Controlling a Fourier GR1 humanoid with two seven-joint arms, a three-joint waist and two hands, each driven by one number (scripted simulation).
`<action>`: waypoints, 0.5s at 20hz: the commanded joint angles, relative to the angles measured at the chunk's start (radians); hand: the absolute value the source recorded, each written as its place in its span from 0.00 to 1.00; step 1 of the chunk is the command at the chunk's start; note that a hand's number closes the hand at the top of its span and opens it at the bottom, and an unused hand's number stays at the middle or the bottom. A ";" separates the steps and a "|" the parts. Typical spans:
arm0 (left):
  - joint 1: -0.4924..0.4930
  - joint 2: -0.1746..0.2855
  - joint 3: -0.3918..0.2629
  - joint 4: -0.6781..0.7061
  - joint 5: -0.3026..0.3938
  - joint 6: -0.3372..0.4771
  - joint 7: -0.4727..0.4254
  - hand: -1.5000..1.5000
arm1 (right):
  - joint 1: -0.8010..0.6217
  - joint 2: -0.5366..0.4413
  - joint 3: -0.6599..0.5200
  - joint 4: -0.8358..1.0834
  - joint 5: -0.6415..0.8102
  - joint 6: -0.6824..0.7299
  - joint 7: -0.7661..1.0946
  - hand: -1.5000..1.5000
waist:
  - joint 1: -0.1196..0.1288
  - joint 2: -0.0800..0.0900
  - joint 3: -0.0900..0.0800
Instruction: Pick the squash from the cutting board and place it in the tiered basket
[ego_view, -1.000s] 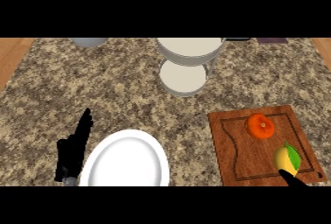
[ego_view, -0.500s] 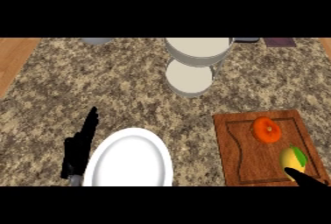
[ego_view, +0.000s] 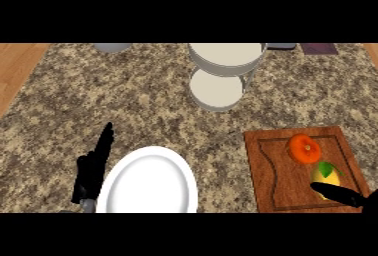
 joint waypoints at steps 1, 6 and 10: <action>0.022 0.000 0.005 0.018 0.006 -0.003 -0.004 0.50 | -0.111 0.059 -0.013 0.045 0.064 0.211 0.221 0.00 | -0.002 0.000 0.002; 0.018 0.012 0.034 0.031 0.018 -0.011 -0.020 0.50 | -0.251 0.193 -0.047 0.101 0.168 0.298 0.222 0.00 | -0.032 -0.008 0.005; 0.013 0.010 0.034 0.038 0.016 -0.013 -0.010 0.50 | -0.375 0.279 -0.104 0.191 0.233 0.376 0.222 0.00 | -0.038 -0.009 0.006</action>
